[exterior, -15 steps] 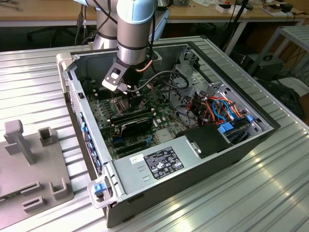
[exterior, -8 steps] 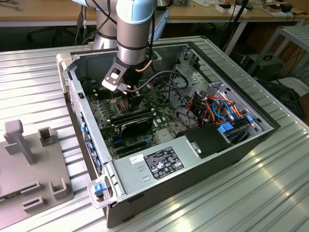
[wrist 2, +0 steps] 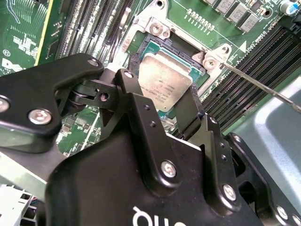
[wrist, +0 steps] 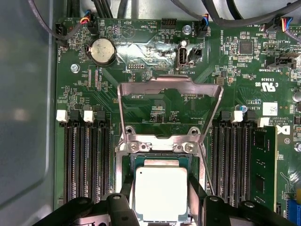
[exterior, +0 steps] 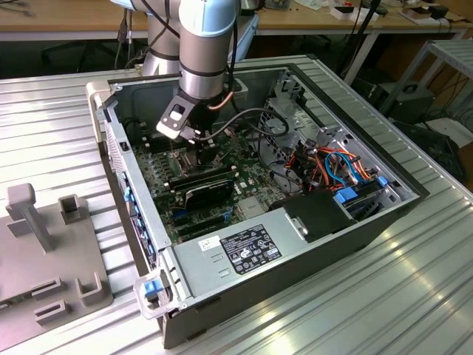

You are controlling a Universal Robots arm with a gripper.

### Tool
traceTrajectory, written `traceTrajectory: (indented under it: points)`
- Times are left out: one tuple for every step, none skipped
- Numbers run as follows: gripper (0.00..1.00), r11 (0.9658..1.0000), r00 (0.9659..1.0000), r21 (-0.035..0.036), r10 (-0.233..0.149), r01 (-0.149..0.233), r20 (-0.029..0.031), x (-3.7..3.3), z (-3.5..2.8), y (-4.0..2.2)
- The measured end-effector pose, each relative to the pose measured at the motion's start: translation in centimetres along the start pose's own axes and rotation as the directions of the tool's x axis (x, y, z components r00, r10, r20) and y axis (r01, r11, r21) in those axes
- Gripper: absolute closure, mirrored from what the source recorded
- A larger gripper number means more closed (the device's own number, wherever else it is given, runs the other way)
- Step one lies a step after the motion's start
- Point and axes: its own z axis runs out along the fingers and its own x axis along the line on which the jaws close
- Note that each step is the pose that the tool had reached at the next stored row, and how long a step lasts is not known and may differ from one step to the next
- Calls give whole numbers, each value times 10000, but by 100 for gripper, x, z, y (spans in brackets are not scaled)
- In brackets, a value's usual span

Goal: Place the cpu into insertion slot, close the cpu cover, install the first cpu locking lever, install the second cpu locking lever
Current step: 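Place the cpu into insertion slot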

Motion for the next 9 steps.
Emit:
traceTrajectory:
  points:
    - [45,10000,10000,11,-3,3,-2,-1,-1,5]
    - [45,10000,10000,30,-1,1,-8,-2,-3,11]
    - [45,10000,10000,39,-2,2,-12,-2,-4,12]
    - [45,10000,10000,39,-3,3,-11,-3,-4,13]
    - [45,10000,10000,39,-3,3,-10,-3,-4,13]
    - [45,10000,10000,39,-3,3,-10,-3,-4,13]
    - [45,10000,10000,38,-2,2,-10,-3,-4,13]
    - [45,10000,10000,38,-3,3,-10,-2,-4,13]
    - [45,10000,10000,32,-4,4,-6,-3,-3,14]
